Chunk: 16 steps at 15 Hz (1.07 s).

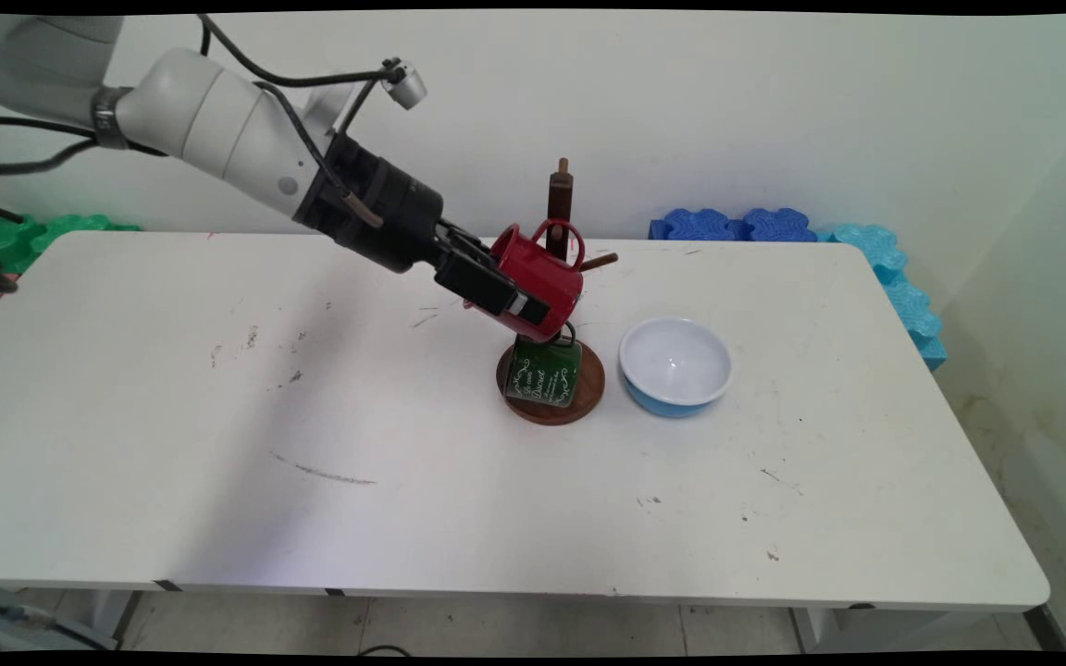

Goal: Pick up the red mug from the rack, then place the picked object on the table

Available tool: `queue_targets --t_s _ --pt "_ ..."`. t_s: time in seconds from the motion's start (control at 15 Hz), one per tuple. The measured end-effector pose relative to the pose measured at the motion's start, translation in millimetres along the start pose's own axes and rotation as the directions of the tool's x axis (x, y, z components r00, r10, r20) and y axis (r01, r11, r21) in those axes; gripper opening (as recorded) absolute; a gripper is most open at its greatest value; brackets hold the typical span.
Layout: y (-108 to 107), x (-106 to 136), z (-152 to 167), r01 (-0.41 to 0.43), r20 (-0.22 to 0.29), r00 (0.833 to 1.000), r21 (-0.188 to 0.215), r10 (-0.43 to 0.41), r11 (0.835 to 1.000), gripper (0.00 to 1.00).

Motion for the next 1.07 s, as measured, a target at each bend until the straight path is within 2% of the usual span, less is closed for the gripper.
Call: queue_targets --t_s 0.27,0.33,1.07 --pt "-4 -1 6 0.001 0.007 1.000 -0.003 -0.001 1.000 1.00" --pt "-4 -1 8 0.002 0.009 1.000 -0.004 -0.002 1.000 0.00" --pt "-6 -2 15 -0.002 0.022 1.000 -0.019 0.003 1.000 0.00"
